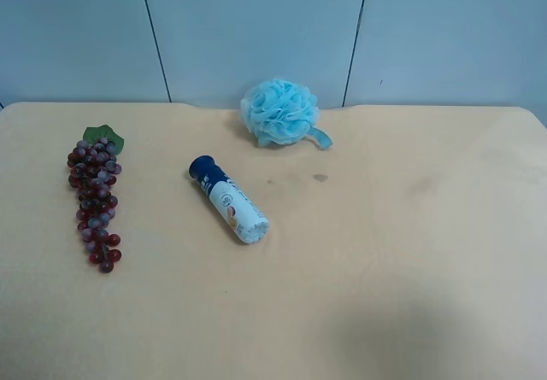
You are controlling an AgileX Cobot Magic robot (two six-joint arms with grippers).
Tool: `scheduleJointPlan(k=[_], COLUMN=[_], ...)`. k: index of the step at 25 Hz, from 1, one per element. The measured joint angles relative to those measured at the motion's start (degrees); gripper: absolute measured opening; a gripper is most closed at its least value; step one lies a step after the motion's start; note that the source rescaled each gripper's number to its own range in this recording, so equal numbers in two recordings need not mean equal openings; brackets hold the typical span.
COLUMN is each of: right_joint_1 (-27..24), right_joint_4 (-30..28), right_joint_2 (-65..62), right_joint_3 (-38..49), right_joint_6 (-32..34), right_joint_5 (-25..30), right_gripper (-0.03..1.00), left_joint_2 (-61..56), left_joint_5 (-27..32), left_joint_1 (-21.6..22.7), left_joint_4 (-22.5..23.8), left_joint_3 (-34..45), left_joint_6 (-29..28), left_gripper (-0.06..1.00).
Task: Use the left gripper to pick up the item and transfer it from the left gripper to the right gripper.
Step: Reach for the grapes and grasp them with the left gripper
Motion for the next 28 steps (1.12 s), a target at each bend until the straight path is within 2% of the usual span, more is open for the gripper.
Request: scheduleJointPlan(k=[19, 22, 28], right_joint_1=[0.00, 0.00, 0.00], right_joint_4=[0.00, 0.00, 0.00], right_joint_2=[0.00, 0.00, 0.00], right_joint_3=[0.00, 0.00, 0.00], right_joint_6=[0.00, 0.00, 0.00], right_joint_5=[0.00, 0.00, 0.00], right_gripper=[1.00, 1.00, 1.00], left_joint_2=[0.24, 3.54, 17.30], left_joint_5=[0.07, 0.48, 0.88], left_joint_1=[0.00, 0.00, 0.00], left_joint_4=[0.00, 0.00, 0.00], left_joint_3=[0.00, -1.42, -8.49], left_joint_6=[0.00, 0.00, 0.00], left_gripper=[1.00, 1.00, 1.00])
